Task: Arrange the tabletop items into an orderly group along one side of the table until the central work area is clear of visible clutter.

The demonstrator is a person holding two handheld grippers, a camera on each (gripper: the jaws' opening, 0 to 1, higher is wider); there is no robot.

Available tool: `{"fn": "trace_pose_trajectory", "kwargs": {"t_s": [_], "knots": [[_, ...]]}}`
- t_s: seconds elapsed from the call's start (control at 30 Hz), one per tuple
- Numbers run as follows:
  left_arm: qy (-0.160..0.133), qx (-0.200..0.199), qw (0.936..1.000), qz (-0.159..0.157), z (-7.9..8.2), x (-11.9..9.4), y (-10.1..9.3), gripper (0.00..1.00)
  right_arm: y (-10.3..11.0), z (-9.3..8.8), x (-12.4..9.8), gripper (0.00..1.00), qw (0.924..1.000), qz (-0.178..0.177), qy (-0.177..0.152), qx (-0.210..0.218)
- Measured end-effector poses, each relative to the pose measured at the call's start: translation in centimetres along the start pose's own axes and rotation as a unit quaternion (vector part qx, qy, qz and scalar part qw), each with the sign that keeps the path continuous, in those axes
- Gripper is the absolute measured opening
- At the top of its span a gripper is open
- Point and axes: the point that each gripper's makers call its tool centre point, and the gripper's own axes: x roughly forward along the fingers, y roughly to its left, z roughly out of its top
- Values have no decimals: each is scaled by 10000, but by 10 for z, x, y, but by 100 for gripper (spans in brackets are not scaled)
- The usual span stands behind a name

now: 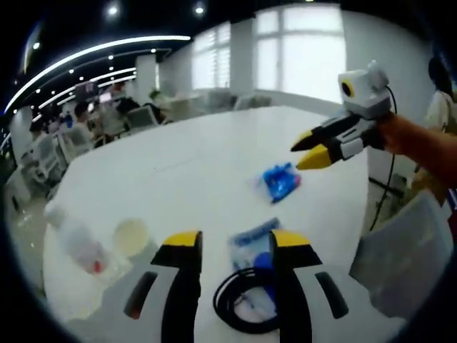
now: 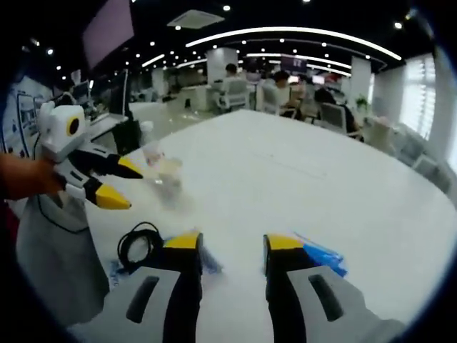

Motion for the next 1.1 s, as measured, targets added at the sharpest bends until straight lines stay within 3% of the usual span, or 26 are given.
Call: {"fn": "trace_pose_trajectory", "kwargs": {"t_s": [0.13,0.3,0.6,0.9,1.1], "knots": [[-8,-113,9999,52,-9,-13,1,34,9,2,11,33,9998,103,79,-126],[185,-285,9993,134,-31,-27,3,34,21,2,26,32,9991,282,177,-261],[461,-723,9957,347,-54,-49,4,34,37,-13,58,29,9940,725,600,-555],[744,-1130,9903,306,-64,-52,-27,35,51,-44,82,26,9798,1320,1194,-917],[1050,-1389,9844,242,-77,-50,-49,36,49,-52,92,27,9754,1494,1309,-950]]}}
